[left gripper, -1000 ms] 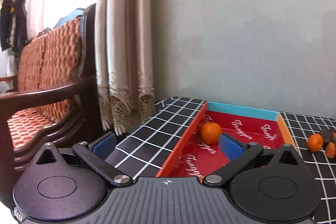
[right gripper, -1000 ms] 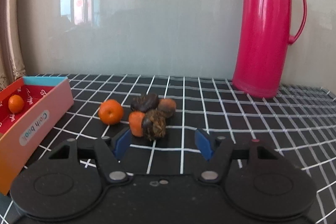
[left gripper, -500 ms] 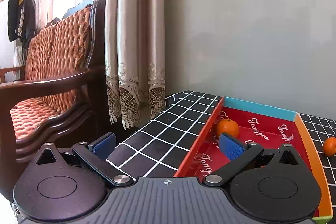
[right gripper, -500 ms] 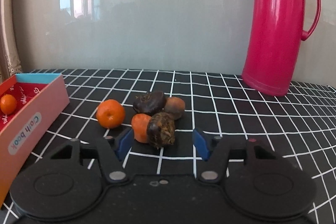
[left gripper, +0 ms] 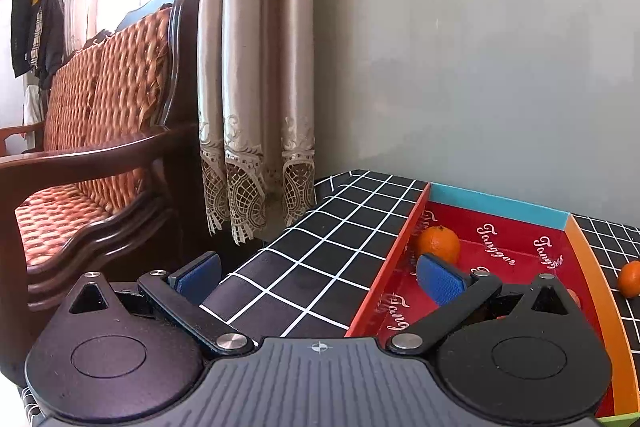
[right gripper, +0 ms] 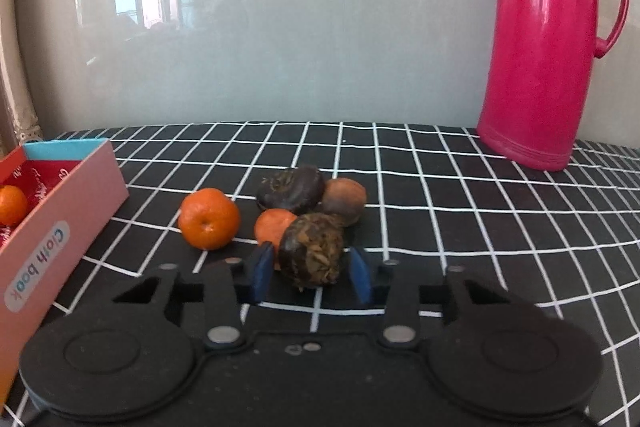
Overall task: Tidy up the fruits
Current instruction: 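Move the right gripper to the dark brown dried fruit and grasp it, then carry the dried fruit over the red box and open the right gripper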
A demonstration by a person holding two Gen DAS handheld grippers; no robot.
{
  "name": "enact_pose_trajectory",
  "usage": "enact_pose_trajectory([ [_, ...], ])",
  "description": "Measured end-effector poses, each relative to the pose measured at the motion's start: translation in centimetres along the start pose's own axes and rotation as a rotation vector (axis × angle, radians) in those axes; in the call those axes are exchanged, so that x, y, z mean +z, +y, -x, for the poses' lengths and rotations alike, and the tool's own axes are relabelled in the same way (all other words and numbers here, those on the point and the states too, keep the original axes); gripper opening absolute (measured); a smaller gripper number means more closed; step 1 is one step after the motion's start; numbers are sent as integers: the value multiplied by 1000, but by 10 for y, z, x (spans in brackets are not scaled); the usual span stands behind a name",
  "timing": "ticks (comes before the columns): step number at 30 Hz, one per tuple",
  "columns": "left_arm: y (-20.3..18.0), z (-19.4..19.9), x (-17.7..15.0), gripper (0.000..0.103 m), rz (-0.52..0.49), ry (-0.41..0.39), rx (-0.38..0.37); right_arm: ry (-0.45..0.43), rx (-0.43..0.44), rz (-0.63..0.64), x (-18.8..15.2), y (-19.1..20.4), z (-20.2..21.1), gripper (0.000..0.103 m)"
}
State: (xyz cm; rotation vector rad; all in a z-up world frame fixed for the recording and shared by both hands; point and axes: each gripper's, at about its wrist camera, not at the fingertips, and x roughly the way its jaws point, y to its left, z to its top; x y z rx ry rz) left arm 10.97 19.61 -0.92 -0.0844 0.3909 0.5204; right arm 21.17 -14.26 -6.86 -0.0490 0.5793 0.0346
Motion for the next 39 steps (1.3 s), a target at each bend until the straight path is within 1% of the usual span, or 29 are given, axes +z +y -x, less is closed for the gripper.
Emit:
enact_pose_trajectory([
  [7, 1, 2, 1, 103, -1, -3, 0, 1, 10, -3, -1, 0, 2, 33],
  [14, 1, 5, 2, 103, -3, -4, -2, 1, 1, -14, -3, -5, 10, 33],
  [25, 0, 16, 5, 103, -1, -11, -13, -28, 5, -16, 2, -1, 38, 29],
  [33, 16, 17, 6, 103, 20, -10, 6, -34, 3, -1, 4, 5, 48, 29],
  [39, 25, 16, 7, 103, 25, -12, 11, -72, 61, 29, 10, 28, 60, 29],
])
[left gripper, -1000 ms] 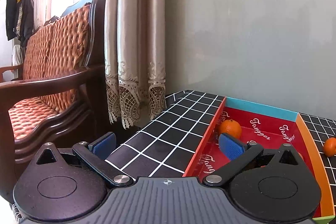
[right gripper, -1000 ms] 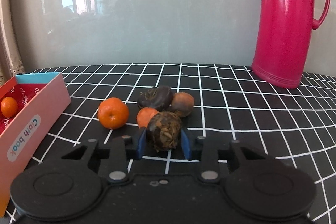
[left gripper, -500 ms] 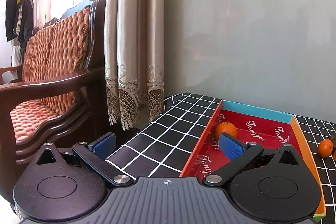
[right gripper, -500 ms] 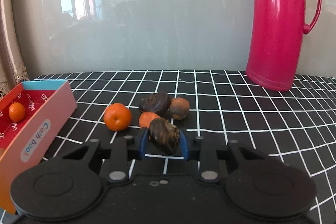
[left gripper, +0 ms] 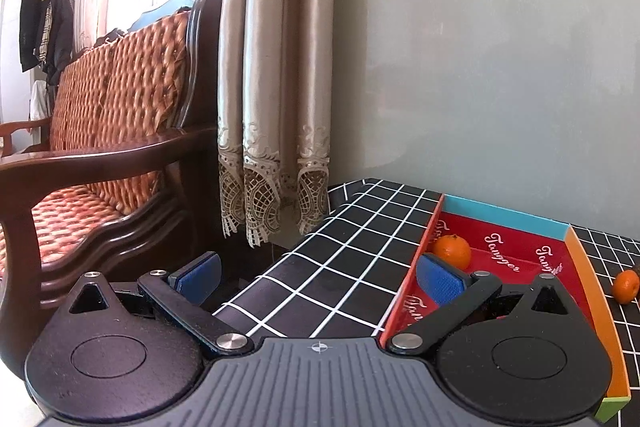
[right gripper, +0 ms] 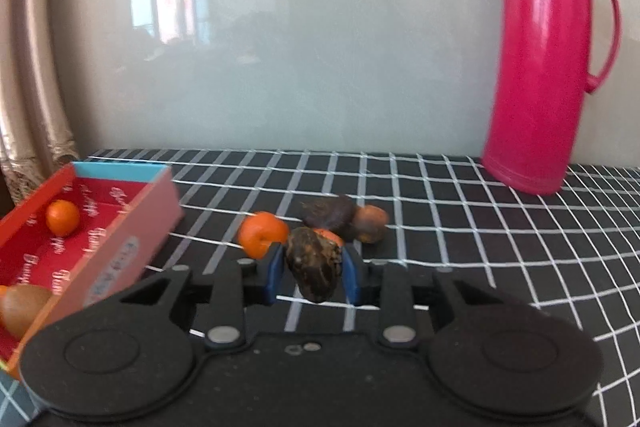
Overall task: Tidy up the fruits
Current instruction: 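Carry the dried fruit over the red box and open the right gripper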
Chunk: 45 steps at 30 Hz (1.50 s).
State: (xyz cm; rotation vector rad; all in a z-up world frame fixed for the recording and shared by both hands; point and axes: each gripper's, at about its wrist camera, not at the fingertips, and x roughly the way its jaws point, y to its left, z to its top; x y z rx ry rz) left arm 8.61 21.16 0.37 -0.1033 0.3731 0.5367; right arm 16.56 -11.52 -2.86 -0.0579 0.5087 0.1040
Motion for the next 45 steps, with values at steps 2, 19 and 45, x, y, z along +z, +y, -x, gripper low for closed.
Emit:
enact_pose_trajectory([
  [2, 5, 1, 1, 103, 4, -9, 7, -19, 25, 12, 4, 14, 4, 29],
  [19, 65, 1, 7, 103, 14, -9, 69, -79, 185, 86, 11, 108, 11, 29],
  [45, 46, 8, 8, 103, -12, -14, 17, -138, 117, 21, 10, 91, 23, 58],
])
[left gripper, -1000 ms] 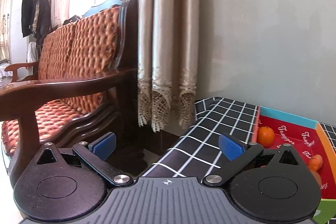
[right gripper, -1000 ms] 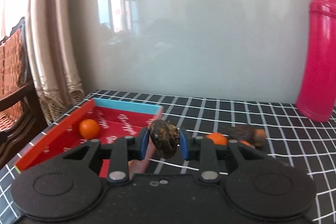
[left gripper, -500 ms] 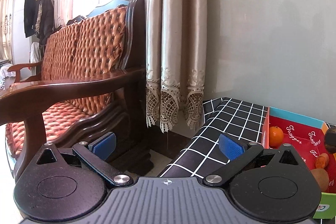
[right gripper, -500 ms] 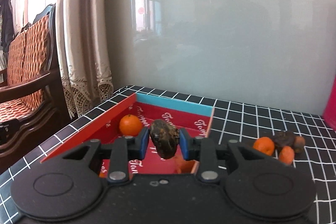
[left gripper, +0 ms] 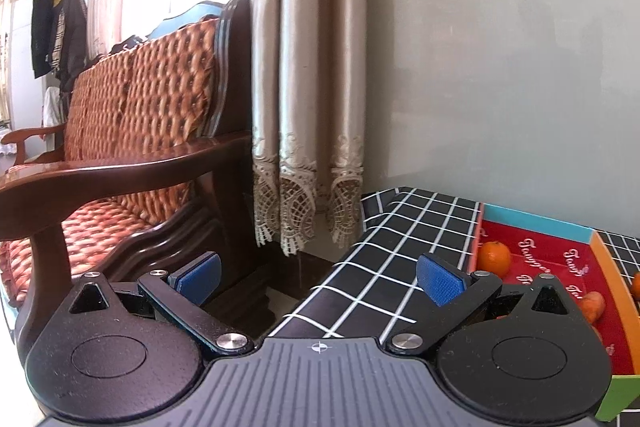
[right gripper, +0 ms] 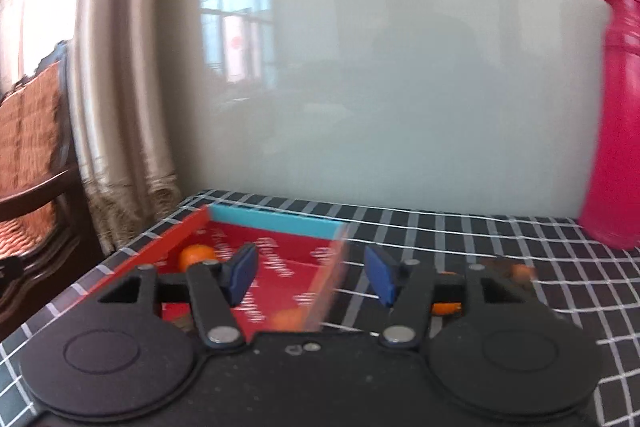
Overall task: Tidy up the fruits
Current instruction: 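Carry the dried fruit over the red box and open the right gripper, then move the left gripper to the small orange piece and grasp it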
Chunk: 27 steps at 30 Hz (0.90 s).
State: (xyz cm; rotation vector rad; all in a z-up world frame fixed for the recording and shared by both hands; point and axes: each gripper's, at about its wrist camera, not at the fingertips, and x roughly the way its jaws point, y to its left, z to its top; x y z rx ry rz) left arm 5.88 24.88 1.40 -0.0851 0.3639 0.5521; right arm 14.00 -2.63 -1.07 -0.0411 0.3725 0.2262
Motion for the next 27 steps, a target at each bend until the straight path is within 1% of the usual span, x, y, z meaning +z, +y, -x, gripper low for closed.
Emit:
enact_pose_trajectory([
  [4, -10, 4, 0, 103, -7, -4, -17, 19, -47, -65, 0, -32, 4, 59],
  [7, -17, 7, 0, 103, -12, -4, -33, 21, -77, -99, -2, -53, 10, 62],
  [12, -33, 12, 0, 103, -16, -6, -62, -1, -127, -133, -1, -83, 24, 72],
  [19, -61, 20, -1, 103, -35, -14, -116, -1, -170, -191, -3, -121, 38, 72],
  [27, -93, 32, -2, 103, -46, -25, -171, -5, -206, -210, -7, -149, 53, 73],
])
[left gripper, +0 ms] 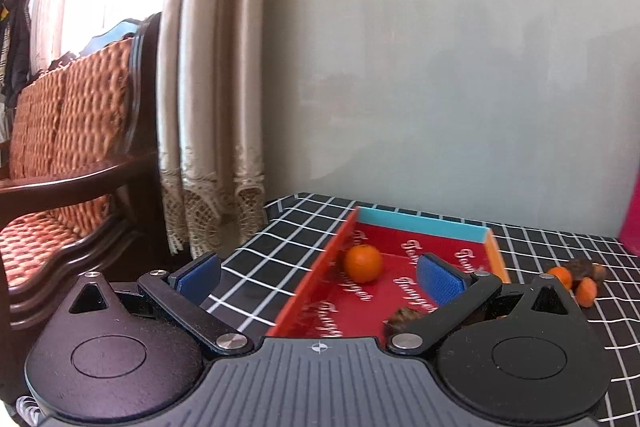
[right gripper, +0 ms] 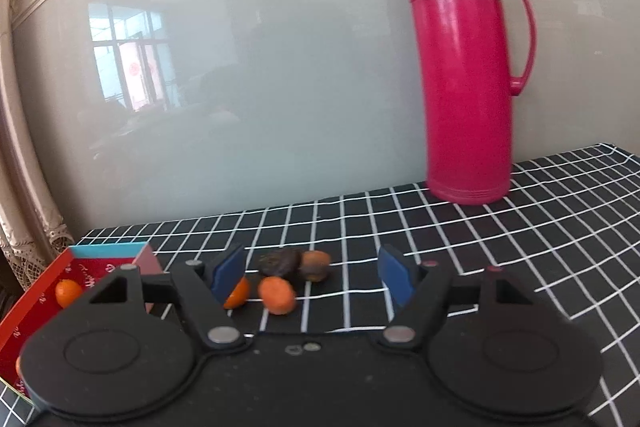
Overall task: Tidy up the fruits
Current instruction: 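Move the left gripper to the small orange piece and grasp it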
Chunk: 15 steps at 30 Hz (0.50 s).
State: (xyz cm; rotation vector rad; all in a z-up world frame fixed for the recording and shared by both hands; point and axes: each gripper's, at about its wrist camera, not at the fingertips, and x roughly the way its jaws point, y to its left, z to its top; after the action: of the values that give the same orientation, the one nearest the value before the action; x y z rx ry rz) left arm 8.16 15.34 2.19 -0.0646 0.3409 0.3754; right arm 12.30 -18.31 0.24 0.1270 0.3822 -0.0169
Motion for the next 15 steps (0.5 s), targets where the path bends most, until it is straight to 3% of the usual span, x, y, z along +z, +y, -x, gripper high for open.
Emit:
enact_pose_trajectory([
  [4, -19, 2, 0, 103, -14, 4, -51, -6, -20, -11, 2, -14, 4, 73],
  [9, -44, 2, -1, 103, -18, 32, -176, -3, -45, -29, 0, -37, 7, 73],
  [15, -87, 9, -7, 103, -68, 43, -239, -15, -67, -35, 0, -58, 17, 73],
])
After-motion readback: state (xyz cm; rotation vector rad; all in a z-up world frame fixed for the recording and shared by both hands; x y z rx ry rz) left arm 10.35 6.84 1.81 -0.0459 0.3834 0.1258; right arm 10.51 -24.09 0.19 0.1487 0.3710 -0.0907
